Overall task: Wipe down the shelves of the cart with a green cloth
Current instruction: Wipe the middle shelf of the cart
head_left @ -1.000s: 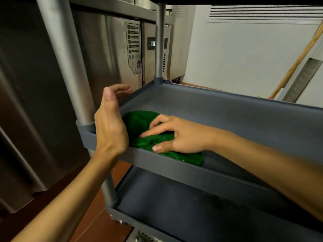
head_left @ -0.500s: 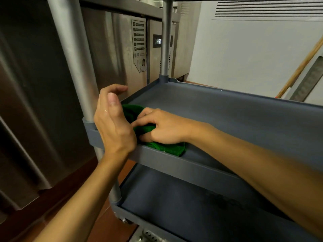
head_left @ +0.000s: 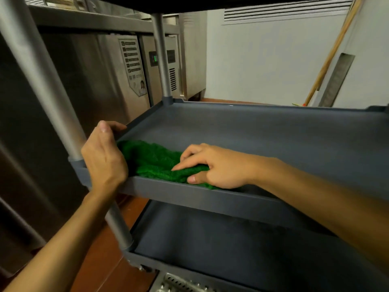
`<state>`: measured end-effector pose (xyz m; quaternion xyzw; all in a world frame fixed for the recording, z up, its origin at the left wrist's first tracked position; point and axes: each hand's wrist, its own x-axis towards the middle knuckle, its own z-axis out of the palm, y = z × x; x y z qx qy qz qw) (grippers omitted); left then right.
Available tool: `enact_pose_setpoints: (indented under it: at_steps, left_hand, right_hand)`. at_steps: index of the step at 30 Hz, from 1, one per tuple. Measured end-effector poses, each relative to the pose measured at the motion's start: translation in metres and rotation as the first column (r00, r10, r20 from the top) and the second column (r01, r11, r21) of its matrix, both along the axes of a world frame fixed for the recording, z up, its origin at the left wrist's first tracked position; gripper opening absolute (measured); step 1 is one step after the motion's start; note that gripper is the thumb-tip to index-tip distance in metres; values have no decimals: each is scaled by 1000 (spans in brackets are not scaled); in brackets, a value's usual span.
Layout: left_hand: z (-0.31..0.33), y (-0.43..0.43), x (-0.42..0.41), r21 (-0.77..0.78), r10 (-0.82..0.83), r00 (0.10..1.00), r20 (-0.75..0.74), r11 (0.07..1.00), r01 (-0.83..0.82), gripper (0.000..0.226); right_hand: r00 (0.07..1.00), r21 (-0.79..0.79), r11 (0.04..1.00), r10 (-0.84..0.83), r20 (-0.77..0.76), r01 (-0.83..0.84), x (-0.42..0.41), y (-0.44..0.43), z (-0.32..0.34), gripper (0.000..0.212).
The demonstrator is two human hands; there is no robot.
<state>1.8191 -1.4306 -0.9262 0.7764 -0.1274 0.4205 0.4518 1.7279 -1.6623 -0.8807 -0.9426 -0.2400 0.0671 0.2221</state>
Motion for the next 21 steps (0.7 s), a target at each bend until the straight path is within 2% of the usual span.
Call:
enact_pose_setpoints:
  at_steps: [3,5,8,10,12,16,19,21]
  left_hand:
    - [6,-5,-5,79,29,998,-56,997,-25,46]
    - [13,-11,-19,153,-55,998,-10,987,56,35]
    - [15,-53,-57,310,-228,969,94,932,189,46]
    - [12,-95,-86,414,-357,928,106,864,285,53]
    - [6,-116,-98,487,-390,913,117,824,290,56]
    - [5,-109,-86,360,-334,937,99,890,279,57]
    - [5,-114,-87,414,-289,952,100,882,225,57]
    - [6,-118,-87,398,-280,955,96,890,221,54]
  right_hand:
    - [999,1,1000,-32,9,32,-22,-29,0,39]
    - [998,22,998,-61,14,61,-36,-46,-1,38]
    - [997,21,997,-72,18,71,-49,-59,-1,39]
    - [997,-9,997,-75,36,75,-52,-62,-1,39]
    - [996,-24,996,-82,39,83,-57,-69,-1,40]
    - [991,7,991,-130,-20,130,-76,-98,2,38]
    - [986,39,985,-164,-35,165,-94,-126,3,36]
    - [982,55,981,-184,-35,185,-104,-143,3,35]
